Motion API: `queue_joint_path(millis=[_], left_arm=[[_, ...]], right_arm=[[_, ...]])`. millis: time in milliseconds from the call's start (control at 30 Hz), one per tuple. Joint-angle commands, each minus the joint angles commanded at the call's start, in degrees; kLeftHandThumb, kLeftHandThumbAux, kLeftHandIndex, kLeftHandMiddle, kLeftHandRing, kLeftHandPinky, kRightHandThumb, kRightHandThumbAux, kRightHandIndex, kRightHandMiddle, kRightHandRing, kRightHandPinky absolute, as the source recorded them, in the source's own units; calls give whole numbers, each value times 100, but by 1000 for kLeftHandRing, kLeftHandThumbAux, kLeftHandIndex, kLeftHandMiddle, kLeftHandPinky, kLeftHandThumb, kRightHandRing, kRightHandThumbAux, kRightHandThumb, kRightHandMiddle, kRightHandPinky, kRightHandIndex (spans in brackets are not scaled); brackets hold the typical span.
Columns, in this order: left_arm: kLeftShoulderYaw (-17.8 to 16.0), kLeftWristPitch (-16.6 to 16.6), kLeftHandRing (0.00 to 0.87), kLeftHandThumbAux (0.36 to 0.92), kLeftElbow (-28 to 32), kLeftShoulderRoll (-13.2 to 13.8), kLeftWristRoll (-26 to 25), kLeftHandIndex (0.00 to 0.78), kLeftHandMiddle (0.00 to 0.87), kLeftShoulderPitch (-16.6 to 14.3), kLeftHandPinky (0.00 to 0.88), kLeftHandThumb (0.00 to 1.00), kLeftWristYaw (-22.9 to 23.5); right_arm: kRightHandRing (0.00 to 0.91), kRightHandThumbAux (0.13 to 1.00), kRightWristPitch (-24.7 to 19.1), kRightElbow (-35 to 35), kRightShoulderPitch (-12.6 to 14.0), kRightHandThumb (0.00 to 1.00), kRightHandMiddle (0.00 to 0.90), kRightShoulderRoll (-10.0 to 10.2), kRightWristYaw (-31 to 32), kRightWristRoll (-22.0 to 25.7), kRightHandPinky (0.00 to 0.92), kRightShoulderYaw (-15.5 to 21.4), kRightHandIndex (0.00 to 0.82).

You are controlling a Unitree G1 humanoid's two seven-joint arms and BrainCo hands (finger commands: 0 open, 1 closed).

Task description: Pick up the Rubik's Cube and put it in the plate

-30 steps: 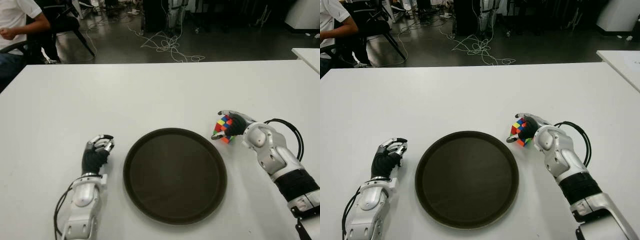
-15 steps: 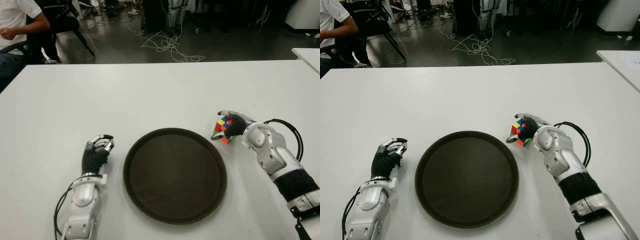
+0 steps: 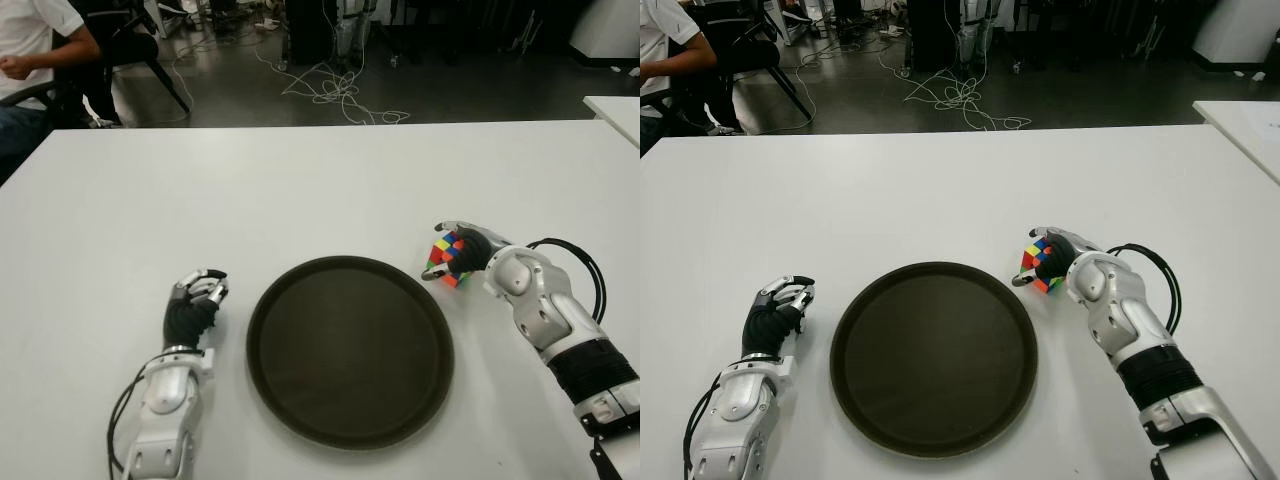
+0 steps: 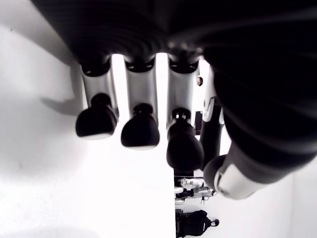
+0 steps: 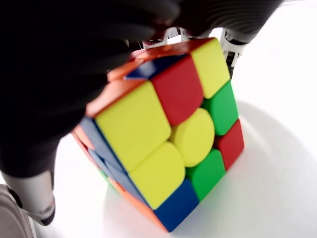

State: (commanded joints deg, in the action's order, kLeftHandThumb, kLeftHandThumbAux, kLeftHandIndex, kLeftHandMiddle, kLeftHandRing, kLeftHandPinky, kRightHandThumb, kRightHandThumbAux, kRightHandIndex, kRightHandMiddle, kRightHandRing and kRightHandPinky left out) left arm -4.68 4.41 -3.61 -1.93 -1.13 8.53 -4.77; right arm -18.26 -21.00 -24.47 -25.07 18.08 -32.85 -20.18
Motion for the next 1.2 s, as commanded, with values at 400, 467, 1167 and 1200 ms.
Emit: queue_joint_path(millis=[400,467,1167,1200], left_arm=[[-25,96,826,703,48,-25,-20,444,817,-12,827,711,-39],[-27,115,827,703,66,-36,-15,444,817,-9,828,711,-57],[-9,115,826,704,106,-58,-5,444,817,-1,821,711,-76],[-7,120,825,704,113,-58,-7,444,817,2,820,712,-73]], right_arm=[[0,646,-145,119,25,0,0,9,43,-30,0,-16,0],[0,647,-151,130,30,0,0,8,46,-26,0,-10,0],[0,635,-15,189,104,0,0,-33,-58,8,0,50,0],[0,640,2,188,108,0,0,-31,-69,15,0,59,0]])
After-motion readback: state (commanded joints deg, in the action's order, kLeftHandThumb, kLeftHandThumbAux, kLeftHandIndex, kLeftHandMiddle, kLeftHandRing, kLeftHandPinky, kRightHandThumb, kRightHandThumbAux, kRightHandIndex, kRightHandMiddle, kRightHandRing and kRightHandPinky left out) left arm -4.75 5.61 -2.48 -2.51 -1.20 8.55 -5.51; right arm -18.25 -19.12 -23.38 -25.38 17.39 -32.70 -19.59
